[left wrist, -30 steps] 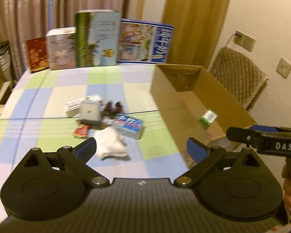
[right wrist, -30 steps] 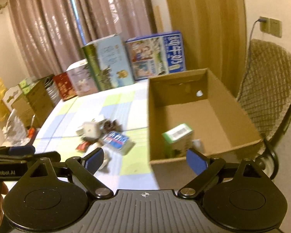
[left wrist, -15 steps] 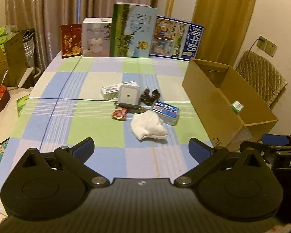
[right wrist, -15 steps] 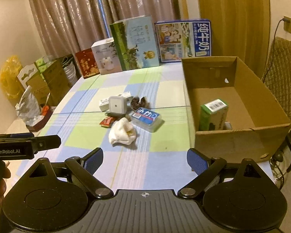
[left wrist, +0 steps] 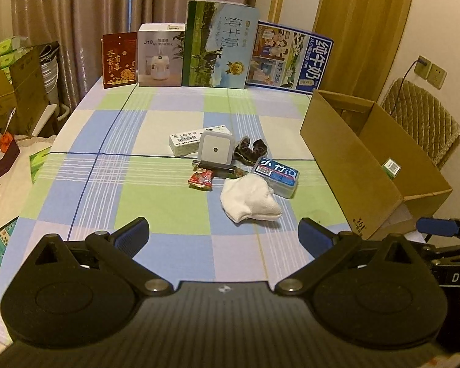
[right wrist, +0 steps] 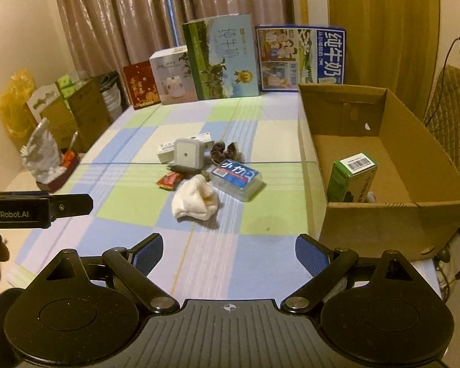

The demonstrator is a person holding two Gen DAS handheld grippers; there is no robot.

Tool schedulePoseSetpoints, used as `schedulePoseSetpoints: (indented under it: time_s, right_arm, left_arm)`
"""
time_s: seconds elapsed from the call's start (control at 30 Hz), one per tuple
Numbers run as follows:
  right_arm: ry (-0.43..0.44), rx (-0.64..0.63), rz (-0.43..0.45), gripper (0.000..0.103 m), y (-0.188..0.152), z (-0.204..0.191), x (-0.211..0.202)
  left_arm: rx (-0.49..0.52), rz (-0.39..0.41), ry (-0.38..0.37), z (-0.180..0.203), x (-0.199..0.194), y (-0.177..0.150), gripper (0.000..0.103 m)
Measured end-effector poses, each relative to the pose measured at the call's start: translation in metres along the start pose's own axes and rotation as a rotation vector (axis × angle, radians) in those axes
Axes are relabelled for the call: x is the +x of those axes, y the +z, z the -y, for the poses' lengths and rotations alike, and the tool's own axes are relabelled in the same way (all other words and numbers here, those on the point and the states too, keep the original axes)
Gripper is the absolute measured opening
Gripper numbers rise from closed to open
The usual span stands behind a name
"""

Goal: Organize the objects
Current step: 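Withdraw both tools from the box back over the table, then grasp the white cloth with the left tool while the right tool grasps the blue toothpick box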

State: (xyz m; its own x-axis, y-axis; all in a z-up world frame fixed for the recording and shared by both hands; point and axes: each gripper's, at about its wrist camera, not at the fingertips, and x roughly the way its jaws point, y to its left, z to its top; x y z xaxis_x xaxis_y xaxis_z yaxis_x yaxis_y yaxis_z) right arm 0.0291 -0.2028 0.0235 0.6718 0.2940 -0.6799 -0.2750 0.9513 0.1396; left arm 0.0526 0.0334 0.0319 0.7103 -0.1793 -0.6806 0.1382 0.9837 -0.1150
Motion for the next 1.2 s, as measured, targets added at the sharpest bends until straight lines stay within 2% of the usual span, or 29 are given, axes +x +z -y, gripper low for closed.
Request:
schedulePoseSetpoints:
  time_s: [0.33,0.5,0.57,0.93,1.1,1.2]
  right_arm:
    - [0.004,-0.003,-0.015,0.088,0.004,-0.001,0.035]
    - [0.018,0.012,-0.026,0.071,0.008,0.003,0.057]
    - [0.019,0.019,-0.029,0.060,0.011,0.004,0.066]
    - [0.005,0.011,-0.061,0.059,0.040,0.016,0.132]
    - [-0.010,0.000,-0.076,0.058,0.044,0.023,0.155]
    - [-0.012,-0.009,-0.088,0.059,0.044,0.026,0.166]
  left_arm:
    - [0.101,-0.046,-0.016,-0.003,0.042,0.000,0.100]
    - [0.142,-0.069,-0.040,-0.011,0.074,0.004,0.096]
    - [0.164,-0.070,-0.062,-0.012,0.087,0.007,0.092]
    - [0.418,-0.071,-0.213,0.003,0.156,0.012,0.087]
    - [0.476,-0.101,-0.274,0.013,0.191,0.005,0.069]
    - [0.468,-0.117,-0.281,0.017,0.206,0.003,0.049]
